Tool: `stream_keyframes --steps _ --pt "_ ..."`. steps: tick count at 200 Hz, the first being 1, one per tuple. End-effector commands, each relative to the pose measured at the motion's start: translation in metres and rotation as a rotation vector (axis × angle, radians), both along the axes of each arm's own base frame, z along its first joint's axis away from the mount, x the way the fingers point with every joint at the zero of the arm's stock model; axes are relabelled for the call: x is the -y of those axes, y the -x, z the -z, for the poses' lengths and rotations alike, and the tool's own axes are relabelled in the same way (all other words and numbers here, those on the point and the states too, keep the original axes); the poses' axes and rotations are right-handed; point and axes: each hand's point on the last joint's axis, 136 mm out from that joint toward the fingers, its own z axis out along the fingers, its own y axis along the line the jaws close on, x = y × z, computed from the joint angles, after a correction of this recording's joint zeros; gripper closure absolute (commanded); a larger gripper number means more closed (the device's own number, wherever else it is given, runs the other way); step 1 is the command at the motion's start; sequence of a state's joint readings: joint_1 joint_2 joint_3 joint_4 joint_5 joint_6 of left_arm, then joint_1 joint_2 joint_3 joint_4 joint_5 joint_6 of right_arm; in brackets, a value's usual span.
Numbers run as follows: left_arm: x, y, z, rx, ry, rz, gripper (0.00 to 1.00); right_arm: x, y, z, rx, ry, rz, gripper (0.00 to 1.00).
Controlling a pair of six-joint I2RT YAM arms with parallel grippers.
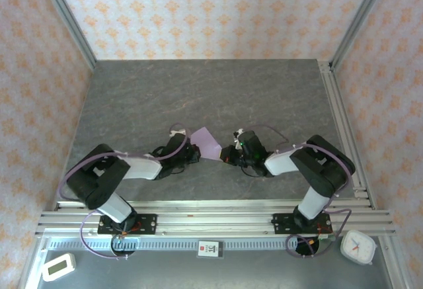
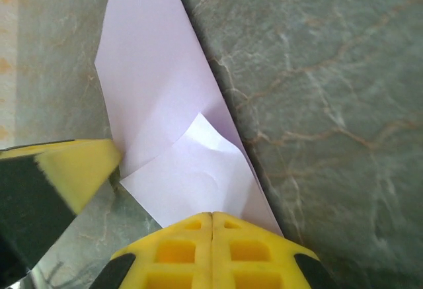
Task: Fold a paper plane with a square sheet of paper (pick it up from the middle)
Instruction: Third fold the triangle at the center of the table.
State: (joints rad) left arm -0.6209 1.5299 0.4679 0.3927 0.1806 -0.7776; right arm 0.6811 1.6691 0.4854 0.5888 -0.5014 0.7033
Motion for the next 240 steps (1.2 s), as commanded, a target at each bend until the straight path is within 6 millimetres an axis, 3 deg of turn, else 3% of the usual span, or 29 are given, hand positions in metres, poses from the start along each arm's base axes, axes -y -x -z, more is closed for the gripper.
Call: stream_keyframes --steps 1,15,45,141,189,240 --pt "0.0 0.014 -0.01 -0.061 0.113 -0.054 0.72 0.017 0.026 0.027 -0.135 0.017 0.072 1.0" --pt "-0.002 0.019 -0.011 -0.087 0.173 -0.104 0.64 0.016 0.031 0.026 -0.149 -0.003 0.096 1.0" --pt "-0.009 0.026 -0.009 -0.123 0.249 -0.184 0.62 0.014 0.036 0.022 -0.161 -0.037 0.146 1.0" --pt "0.007 0.023 -0.018 -0.148 0.269 -0.238 0.67 0.011 0.033 0.024 -0.165 -0.042 0.153 1.0" --pt "-0.004 0.033 -0.009 -0.2 0.2 -0.339 0.69 0.009 0.032 0.026 -0.169 -0.035 0.147 1.0" --pt "0.0 0.025 -0.009 -0.199 0.169 -0.337 0.7 0.007 0.031 0.025 -0.168 -0.035 0.142 1.0"
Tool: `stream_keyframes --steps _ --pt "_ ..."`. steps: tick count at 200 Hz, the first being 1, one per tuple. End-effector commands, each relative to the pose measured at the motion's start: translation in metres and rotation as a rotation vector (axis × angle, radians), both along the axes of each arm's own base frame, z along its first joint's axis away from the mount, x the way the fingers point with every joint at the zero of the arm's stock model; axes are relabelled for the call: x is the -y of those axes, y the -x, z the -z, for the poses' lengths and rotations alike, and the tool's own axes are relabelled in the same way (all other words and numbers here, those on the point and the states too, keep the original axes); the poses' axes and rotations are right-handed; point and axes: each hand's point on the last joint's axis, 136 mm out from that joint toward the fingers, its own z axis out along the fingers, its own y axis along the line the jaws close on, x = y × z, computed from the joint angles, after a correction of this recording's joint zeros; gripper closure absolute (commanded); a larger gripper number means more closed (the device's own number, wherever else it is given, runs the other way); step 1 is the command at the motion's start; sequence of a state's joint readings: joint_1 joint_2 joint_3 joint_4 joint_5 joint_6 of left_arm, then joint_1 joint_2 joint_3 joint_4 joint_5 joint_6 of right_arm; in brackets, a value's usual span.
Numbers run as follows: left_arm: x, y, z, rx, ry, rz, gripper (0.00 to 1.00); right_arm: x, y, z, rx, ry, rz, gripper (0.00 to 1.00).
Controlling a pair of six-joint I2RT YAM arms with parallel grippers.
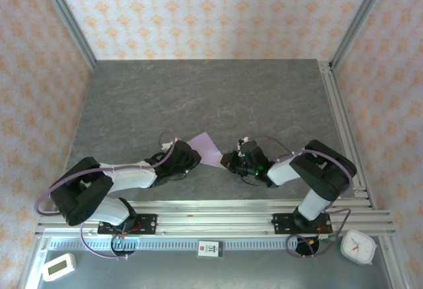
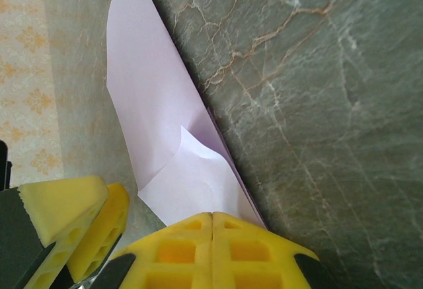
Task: Fold a paper plane with a square sheet of paper (pick it up from the middle)
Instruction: Third fold the triangle at the center of the table, then fourth fold the wing at the center of the table.
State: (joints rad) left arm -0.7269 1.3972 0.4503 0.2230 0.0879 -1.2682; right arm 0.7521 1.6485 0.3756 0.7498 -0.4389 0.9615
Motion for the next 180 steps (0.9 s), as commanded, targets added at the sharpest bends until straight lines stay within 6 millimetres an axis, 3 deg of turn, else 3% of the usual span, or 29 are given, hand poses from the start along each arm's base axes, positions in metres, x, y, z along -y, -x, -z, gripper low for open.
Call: stream_keyframes --steps 1,87,180 --pt "-0.001 -0.007 -0.001 -0.003 -0.034 -0.029 0.7 0.009 0.009 0.025 -0.069 0.082 0.005 1.0" --pt "-0.005 -0.002 0.005 -0.035 -0.078 -0.065 0.71 0.01 0.009 0.025 -0.066 0.088 0.007 1.0" --pt "0.006 -0.007 0.009 -0.024 -0.066 -0.043 0.75 0.01 0.008 0.025 -0.066 0.088 0.005 1.0"
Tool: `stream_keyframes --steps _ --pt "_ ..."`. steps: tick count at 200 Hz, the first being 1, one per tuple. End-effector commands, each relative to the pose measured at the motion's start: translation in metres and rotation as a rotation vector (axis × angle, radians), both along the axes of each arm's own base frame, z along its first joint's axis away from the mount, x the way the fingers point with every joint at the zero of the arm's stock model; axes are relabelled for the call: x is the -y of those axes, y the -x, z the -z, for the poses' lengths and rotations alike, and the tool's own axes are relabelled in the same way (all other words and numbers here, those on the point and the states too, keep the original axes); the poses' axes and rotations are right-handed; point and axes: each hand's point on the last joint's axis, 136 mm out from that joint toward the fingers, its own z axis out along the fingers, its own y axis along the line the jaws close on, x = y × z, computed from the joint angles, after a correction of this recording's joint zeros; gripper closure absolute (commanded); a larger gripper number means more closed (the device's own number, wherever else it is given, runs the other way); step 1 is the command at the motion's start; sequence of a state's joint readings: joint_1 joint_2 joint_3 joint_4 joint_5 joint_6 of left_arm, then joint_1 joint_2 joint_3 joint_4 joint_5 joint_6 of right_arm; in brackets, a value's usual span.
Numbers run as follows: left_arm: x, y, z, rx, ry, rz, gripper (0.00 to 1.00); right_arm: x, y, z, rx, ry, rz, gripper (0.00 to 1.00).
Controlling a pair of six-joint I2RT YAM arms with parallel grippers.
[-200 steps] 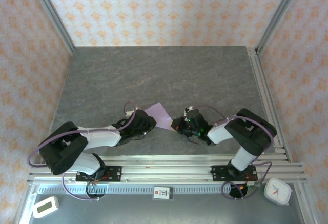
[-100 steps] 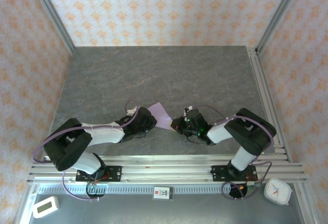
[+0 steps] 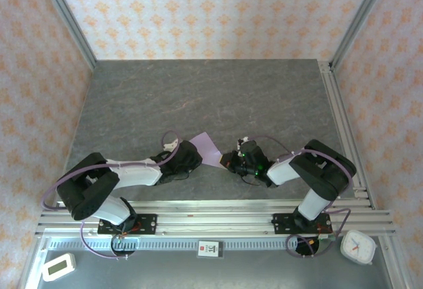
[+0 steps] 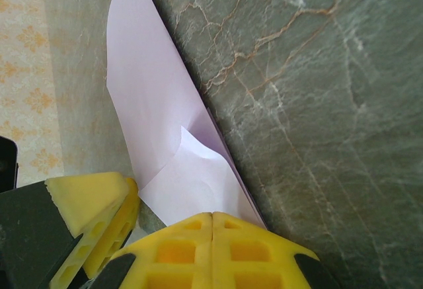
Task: Fold a paper plane with a square sheet of paper (pick it up from the middle)
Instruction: Fourth fold the wing at the center of the table.
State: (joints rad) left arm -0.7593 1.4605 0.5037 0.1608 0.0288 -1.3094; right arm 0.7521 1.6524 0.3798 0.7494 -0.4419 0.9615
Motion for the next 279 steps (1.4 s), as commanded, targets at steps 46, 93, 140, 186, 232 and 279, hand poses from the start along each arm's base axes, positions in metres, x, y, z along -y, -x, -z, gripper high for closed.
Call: stream_keyframes --steps 46,93,140,186,232,279 --pt "0.011 -0.013 -0.004 0.02 -0.009 0.009 0.8 0.012 0.01 0.027 -0.068 0.094 0.009 1.0" --pt "0.008 -0.013 -0.006 0.028 -0.021 0.004 0.89 0.012 0.011 0.028 -0.07 0.094 0.004 1.0" --pt "0.006 -0.014 -0.011 0.046 -0.043 0.014 1.0 0.01 0.011 0.027 -0.067 0.091 -0.011 1.0" --pt "0.007 -0.015 -0.026 0.076 -0.028 0.032 1.0 -0.005 -0.001 -0.005 0.052 0.091 -0.128 0.94" --pt "0.008 -0.017 -0.045 0.108 0.0 0.026 1.0 -0.009 -0.014 -0.057 0.252 0.145 -0.224 0.73" --pt "0.008 -0.017 -0.056 0.101 0.015 0.021 1.0 0.0 -0.012 -0.051 0.374 0.367 -0.323 0.65"
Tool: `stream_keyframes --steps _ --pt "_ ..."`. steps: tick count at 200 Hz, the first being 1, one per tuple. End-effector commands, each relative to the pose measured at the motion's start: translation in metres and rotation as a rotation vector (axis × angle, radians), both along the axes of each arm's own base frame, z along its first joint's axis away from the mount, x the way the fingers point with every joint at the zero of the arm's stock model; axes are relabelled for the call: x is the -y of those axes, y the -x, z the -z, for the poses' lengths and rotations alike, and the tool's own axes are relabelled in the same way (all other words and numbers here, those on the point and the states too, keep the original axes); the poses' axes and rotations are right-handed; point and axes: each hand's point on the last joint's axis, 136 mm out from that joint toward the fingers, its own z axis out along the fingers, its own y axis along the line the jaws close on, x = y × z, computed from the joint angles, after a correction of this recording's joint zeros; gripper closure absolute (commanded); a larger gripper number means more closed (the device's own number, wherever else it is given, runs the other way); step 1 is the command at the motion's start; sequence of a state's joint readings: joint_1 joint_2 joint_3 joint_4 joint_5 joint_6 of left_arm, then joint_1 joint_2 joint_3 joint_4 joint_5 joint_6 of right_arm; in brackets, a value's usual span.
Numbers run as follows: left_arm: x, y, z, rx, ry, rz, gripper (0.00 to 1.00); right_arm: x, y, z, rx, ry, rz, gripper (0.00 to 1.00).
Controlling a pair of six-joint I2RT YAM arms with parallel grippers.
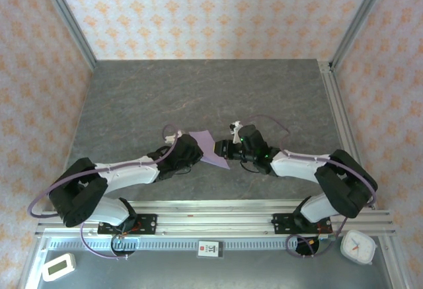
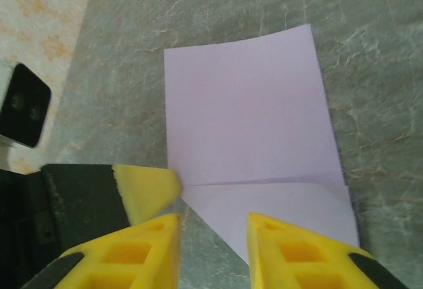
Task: Fold a paper plane with a square sheet of paper (pick it up from the middle)
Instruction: Fourth fold the wing at the center of the table.
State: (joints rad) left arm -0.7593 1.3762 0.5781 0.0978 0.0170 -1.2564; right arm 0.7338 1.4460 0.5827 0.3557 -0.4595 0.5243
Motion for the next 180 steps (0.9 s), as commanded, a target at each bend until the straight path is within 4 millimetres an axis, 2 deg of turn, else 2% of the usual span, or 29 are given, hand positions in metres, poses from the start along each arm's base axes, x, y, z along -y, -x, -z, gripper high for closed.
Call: stream_keyframes --steps 1,24,47,82,116,180 --pt "-0.003 -0.002 -0.011 0.007 -0.012 -0.011 1.0 0.014 0.008 0.021 0.072 0.213 -0.059 0.65" --pt "-0.004 -0.004 -0.016 0.012 0.002 -0.018 1.0 0.02 0.014 0.033 0.103 0.306 -0.066 0.57" --pt "-0.004 -0.004 -0.016 0.003 0.008 -0.022 1.0 0.025 0.017 0.037 0.133 0.35 -0.05 0.53" --pt "-0.003 -0.004 -0.015 -0.003 0.009 -0.018 1.0 0.017 0.021 0.034 0.172 0.354 -0.059 0.53" --pt "-0.003 -0.005 -0.015 -0.005 0.012 -0.02 1.0 0.007 0.025 0.039 0.189 0.38 -0.089 0.53" --pt "-0.004 -0.004 -0.017 -0.005 0.018 -0.021 1.0 0.002 0.018 0.045 0.197 0.415 -0.078 0.51"
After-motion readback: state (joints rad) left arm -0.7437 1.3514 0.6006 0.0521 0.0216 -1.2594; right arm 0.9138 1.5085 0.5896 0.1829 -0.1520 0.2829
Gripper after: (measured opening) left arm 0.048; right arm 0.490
